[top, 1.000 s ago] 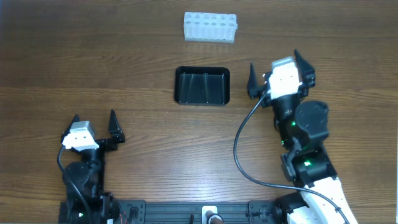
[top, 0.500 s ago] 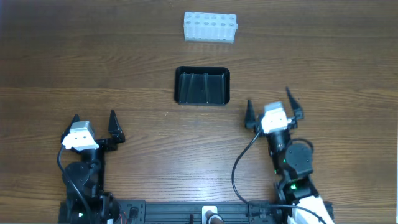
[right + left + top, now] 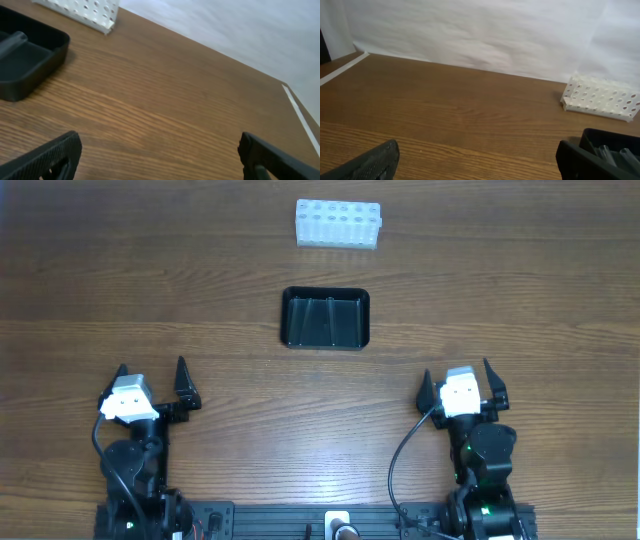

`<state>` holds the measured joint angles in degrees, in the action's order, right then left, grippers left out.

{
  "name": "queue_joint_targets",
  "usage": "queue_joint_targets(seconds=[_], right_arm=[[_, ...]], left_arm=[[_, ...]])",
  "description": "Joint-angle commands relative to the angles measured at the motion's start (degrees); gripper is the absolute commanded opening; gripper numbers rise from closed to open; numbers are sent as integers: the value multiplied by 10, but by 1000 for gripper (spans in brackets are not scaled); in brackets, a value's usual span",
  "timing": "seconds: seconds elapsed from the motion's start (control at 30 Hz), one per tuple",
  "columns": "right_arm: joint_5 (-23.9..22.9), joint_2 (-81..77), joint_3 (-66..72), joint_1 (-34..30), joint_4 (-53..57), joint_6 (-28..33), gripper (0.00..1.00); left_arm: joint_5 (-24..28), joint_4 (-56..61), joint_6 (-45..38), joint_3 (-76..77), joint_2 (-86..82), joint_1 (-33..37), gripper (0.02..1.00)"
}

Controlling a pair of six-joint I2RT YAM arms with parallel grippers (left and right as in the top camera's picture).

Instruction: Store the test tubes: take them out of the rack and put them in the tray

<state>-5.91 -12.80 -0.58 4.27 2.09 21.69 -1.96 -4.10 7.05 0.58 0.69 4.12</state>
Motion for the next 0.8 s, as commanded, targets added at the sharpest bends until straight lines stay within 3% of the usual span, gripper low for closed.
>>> queue_joint_targets(seconds=[0.03, 0.27, 0.63, 0.8], right_arm=[[5, 63, 3, -24, 18, 2, 993], [5, 125, 3, -66, 19, 2, 993], [6, 125, 3, -67, 18, 2, 991], [50, 125, 3, -67, 21, -37, 993]], left_arm=[[-5, 0, -7, -2, -3, -3, 998], [-5, 0, -7, -2, -3, -3, 998], [-5, 0, -7, -2, -3, -3, 998], [-5, 0, -7, -2, -3, -3, 996]])
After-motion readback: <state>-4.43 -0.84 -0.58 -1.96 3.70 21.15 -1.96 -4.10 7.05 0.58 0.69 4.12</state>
